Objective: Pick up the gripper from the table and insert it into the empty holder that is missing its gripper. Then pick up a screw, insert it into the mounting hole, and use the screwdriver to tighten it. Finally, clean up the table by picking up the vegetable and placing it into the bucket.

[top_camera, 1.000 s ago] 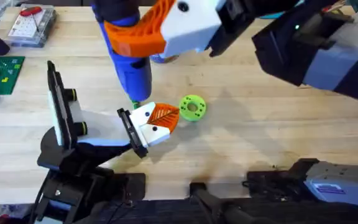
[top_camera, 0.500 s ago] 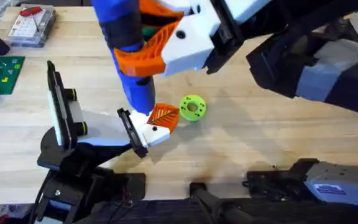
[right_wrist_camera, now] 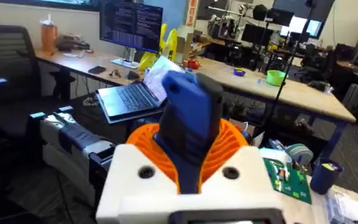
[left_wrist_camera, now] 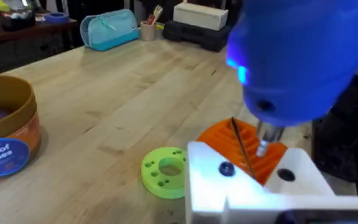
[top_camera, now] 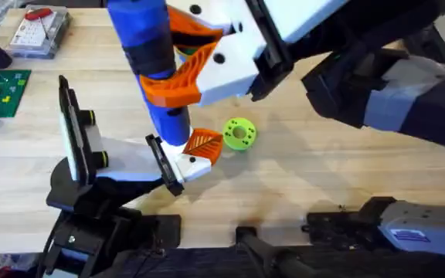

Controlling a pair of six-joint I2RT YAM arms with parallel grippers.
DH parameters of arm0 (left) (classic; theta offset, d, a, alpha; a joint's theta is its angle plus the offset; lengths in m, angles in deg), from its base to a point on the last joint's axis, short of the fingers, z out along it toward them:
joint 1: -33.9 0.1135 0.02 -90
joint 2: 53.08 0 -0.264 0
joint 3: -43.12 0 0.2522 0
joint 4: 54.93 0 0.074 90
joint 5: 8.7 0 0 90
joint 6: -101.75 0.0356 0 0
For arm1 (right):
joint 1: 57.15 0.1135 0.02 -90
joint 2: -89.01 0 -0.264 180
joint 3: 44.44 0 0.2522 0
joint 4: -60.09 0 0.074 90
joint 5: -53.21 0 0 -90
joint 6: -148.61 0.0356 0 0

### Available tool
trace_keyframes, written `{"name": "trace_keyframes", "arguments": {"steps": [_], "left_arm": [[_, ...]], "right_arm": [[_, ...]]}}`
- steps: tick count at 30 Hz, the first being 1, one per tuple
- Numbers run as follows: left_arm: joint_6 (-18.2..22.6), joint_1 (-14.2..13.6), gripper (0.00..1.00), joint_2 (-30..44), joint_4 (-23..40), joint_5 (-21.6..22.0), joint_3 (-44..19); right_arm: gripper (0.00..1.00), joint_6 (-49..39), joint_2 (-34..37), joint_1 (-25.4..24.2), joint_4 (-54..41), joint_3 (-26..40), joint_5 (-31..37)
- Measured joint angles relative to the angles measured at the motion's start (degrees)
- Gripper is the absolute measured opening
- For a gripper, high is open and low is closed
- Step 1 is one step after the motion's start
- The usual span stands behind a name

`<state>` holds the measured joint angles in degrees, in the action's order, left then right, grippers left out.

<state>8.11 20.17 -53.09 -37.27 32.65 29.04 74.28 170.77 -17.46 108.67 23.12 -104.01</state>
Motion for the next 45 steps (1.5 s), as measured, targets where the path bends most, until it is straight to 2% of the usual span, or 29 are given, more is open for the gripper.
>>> {"name": "trace_keyframes", "arguments": {"steps": [45], "left_arm": [[0.00, 0.00, 0.015, 0.00, 0.00, 0.00, 0.00]], "right_arm": [[0.109, -2.48, 1.14, -1.04, -1.91, -0.02, -0.13]]}}
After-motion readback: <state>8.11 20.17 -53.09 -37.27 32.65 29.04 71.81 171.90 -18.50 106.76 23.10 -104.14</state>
